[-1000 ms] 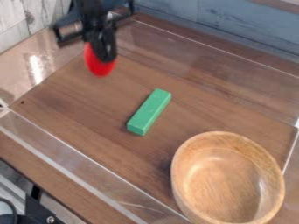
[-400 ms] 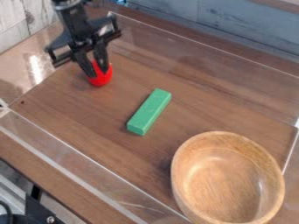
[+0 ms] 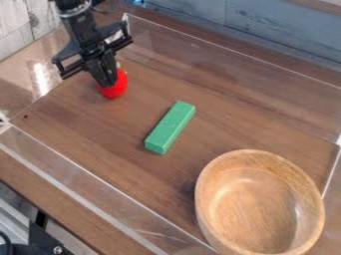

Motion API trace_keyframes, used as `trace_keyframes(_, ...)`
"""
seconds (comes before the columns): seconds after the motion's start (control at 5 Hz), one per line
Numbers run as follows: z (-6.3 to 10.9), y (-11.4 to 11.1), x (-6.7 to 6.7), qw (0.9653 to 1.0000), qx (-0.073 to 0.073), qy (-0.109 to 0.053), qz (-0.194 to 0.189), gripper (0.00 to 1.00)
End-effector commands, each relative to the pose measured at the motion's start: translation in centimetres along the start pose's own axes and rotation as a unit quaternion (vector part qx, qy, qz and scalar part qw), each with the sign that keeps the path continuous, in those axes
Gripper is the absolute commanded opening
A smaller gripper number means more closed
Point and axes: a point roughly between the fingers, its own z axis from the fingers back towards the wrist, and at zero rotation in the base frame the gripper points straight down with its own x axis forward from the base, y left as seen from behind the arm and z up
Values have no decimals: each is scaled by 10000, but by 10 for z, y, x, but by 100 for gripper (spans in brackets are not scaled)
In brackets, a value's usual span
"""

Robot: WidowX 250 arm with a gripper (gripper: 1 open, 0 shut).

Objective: Move the red object to the left side of the table

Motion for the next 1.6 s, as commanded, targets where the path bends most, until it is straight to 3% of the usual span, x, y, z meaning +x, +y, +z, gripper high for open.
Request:
trace_keyframes(0.0,5,-5,20,9988,-184,-292,338,100)
trace_keyframes(0.2,10,-11,22,9985,-246,-240,432,0)
trace_keyframes(0.4,13,-18,25,9981,-300,-191,496,0)
trace_keyframes(0.6,5,-20,28,9983,-286,-196,471,100)
trace_keyframes(0.8,-4,-23,31,9984,-272,-193,457,100)
trace_keyframes(1.0,-1,-15,33,9954,-322,-237,867,0)
trace_keyframes(1.2,1,-6,35,9915,-363,-286,1215,0)
trace_keyframes(1.4,-5,-12,36,9910,-383,-294,1249,0)
